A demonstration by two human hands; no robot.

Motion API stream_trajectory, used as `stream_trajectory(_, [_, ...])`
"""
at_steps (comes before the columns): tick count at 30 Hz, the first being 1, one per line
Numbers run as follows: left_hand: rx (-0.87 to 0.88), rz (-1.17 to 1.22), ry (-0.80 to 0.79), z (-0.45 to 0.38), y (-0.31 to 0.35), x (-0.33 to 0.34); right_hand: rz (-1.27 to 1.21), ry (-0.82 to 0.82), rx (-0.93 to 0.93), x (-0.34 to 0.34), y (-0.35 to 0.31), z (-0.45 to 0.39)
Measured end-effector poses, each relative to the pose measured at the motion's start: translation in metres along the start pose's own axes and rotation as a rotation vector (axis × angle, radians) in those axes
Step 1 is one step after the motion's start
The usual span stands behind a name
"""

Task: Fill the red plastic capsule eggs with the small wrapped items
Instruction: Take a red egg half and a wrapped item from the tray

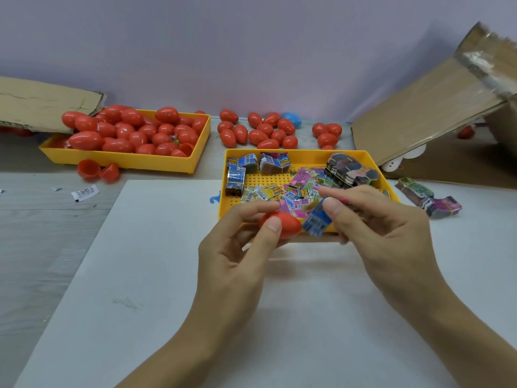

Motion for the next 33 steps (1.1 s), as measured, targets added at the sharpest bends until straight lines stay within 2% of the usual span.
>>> stream_trajectory(4, [-0.008,-0.002,-0.030,0.003,0.001,0.003,-0.167,-0.038,0.188,0.006,0.009,0.004])
stream_trajectory(7, [-0.018,0.002,-0.013,0.001,0.000,0.002,-0.188,-0.036,0.271,0.006,0.016,0.004])
stream_trajectory(13, [0.004,-0.014,0.010,0.002,0.003,0.001,-0.024,0.030,0.203,-0.001,0.017,0.005])
stream_trajectory(21, [0.106,-0.059,0.051,-0.001,0.004,-0.004,-0.076,0.034,0.081,0.000,0.001,0.007])
stream_trajectory(23, [0.089,-0.040,0.048,-0.001,0.002,-0.004,0.001,0.049,0.048,-0.002,0.002,0.007])
stream_trajectory(25, [0.065,-0.028,0.047,-0.001,0.001,-0.004,0.181,0.073,-0.031,-0.007,0.002,0.006])
stream_trajectory(29, [0.030,-0.037,0.077,-0.003,-0.001,-0.007,0.577,-0.065,-0.188,-0.005,0.003,0.004])
stream_trajectory(33, [0.024,-0.017,0.101,-0.004,-0.002,-0.009,0.596,-0.185,-0.246,0.005,0.003,0.009])
Point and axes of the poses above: each hand's wrist, its own z-axis away from the middle knuckle, its own x-axis out of the palm, y = z × x, the point moved 5 cm from there along -z, towards the middle knuckle, and after that the axes turned 8 degrees about y, right-handed, at the moved point
